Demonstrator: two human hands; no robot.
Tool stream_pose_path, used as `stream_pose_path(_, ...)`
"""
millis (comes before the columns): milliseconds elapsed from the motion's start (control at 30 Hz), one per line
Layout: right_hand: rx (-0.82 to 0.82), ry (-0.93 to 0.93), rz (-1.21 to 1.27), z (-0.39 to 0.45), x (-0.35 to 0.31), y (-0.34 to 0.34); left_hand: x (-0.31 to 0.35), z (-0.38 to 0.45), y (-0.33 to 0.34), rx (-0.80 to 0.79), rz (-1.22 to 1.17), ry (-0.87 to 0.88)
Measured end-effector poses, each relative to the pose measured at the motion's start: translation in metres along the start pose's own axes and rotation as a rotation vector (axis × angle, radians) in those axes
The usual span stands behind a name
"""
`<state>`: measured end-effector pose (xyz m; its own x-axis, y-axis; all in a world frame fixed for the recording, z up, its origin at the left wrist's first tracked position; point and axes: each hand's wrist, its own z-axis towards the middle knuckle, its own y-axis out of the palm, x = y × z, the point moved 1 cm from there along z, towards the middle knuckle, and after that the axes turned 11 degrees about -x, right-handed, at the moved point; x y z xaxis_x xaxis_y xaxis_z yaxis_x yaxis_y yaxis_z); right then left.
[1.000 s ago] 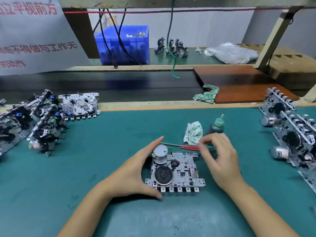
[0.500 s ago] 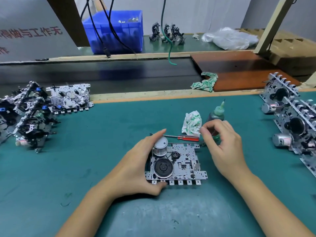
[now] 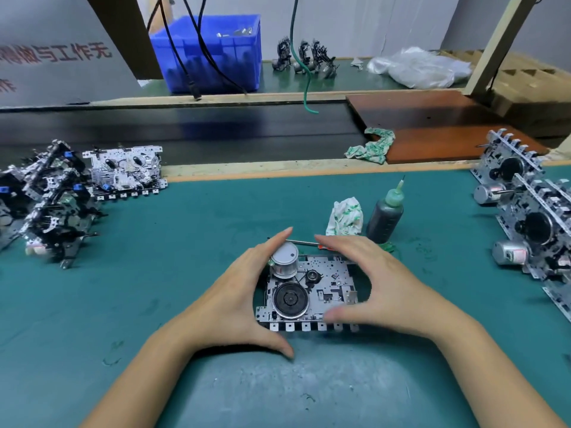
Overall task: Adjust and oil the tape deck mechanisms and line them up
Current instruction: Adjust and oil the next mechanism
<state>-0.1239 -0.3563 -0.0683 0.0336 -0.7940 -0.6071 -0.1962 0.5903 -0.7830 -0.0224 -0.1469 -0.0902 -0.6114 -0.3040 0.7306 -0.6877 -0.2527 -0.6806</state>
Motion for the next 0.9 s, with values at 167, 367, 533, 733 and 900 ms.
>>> stream_pose_path(167, -0.078, 0.007, -0.336, -0.002, -0.001, 0.006, 0.001, 0.001, 0.002, 0.006, 0.021, -0.015)
stream_pose_path(367, 0.044, -0.002, -0.399, -0.005, -0.008, 0.004, 0.002, 0.004, 0.004, 0.080, 0.019, 0.028)
stream_pose_path(533, 0.191, 0.031, -0.074, -0.010, -0.015, 0.000, 0.002, 0.004, -0.003, 0.212, -0.270, 0.074)
stream_pose_path(733, 0.024, -0.209, 0.973, -0.004, -0.027, 0.009, 0.014, 0.016, 0.009, -0.038, -0.944, 0.102)
stream_pose_path(900, -0.280, -0.330, 1.413, -0.003, -0.041, 0.023, 0.020, 0.027, 0.012, -0.247, -1.574, 0.035)
